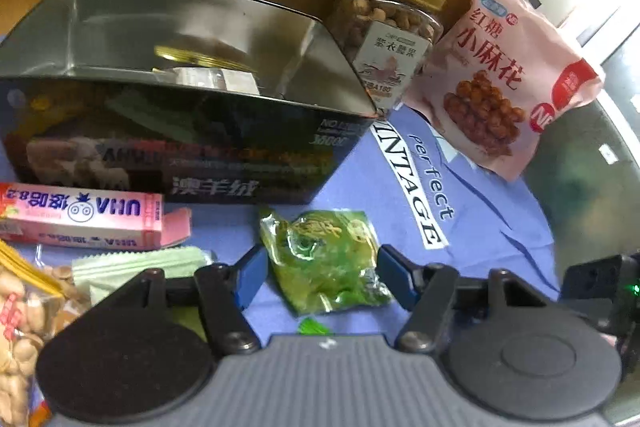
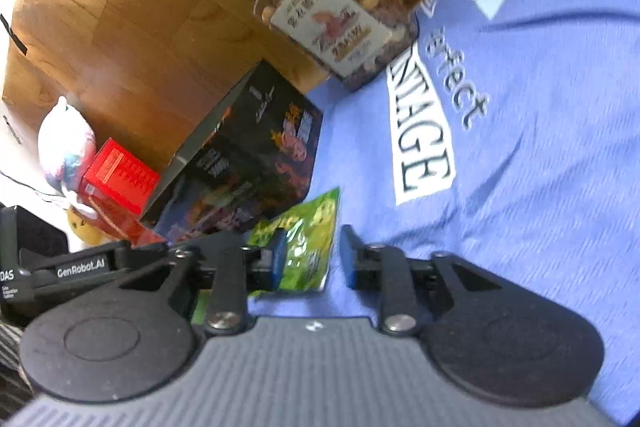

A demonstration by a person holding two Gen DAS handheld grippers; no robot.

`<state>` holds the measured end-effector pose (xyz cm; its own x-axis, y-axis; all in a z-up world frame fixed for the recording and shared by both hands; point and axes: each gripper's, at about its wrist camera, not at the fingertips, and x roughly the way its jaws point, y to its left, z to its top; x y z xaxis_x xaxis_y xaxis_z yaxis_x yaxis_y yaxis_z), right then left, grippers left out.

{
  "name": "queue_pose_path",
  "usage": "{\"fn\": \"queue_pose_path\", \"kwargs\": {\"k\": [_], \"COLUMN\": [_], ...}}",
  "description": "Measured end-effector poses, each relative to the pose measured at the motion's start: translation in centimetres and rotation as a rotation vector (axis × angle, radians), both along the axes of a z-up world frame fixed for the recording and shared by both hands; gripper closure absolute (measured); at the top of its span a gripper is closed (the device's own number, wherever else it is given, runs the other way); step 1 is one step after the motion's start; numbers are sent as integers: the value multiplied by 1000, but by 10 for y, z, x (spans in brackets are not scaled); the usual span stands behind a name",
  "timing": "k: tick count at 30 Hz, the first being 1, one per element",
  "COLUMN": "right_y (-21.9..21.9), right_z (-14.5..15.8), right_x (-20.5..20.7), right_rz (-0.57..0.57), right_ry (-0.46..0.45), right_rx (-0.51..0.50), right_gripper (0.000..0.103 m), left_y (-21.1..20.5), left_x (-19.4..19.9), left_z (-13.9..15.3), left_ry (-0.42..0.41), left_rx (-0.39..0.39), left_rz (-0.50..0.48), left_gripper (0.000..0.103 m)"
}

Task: Organize snacks
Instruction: 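Grasp the green translucent snack bag with the left tool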

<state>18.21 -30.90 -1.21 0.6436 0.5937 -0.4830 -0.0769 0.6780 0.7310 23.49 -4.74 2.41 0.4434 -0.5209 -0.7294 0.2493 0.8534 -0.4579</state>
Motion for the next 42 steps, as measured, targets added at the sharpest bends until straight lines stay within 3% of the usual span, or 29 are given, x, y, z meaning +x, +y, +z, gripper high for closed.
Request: {"fn": "queue_pose_path", "kwargs": {"k": [4, 8, 19, 27, 35, 39, 40, 42], "right_y": [0, -3, -4, 15, 47, 52, 50, 48], "right_z": [-2, -4, 18, 40, 18, 14, 14, 15], "right_x": [-1, -14, -61, -88, -111, -110, -110, -110], "right_rz": [-10, -18, -40, 47, 127, 111, 112, 118], "right_ry": [8, 1, -64, -107, -66, -74, -75, -81], "right_rx": [10, 29, 78, 142, 41, -57, -50, -53], "right_gripper": [89, 91, 92, 93, 93, 87, 86, 73], "left_y": [-5, 3, 9, 41, 67, 73, 76, 82], "left_x": [-2, -9, -39, -80, -124, -128, -128, -131], "left_z": [-3, -2, 7, 43, 25, 9, 8, 8], "left_ry": [-10, 2, 6, -103, -76, -32, -27, -31], "left_rx": [37, 3, -86, -144, -90, -80, -83, -88], "left_rz": [24, 36, -8, 26, 54, 60, 63, 70], "left_gripper": [64, 71, 71, 68, 66, 60, 53, 45]}}
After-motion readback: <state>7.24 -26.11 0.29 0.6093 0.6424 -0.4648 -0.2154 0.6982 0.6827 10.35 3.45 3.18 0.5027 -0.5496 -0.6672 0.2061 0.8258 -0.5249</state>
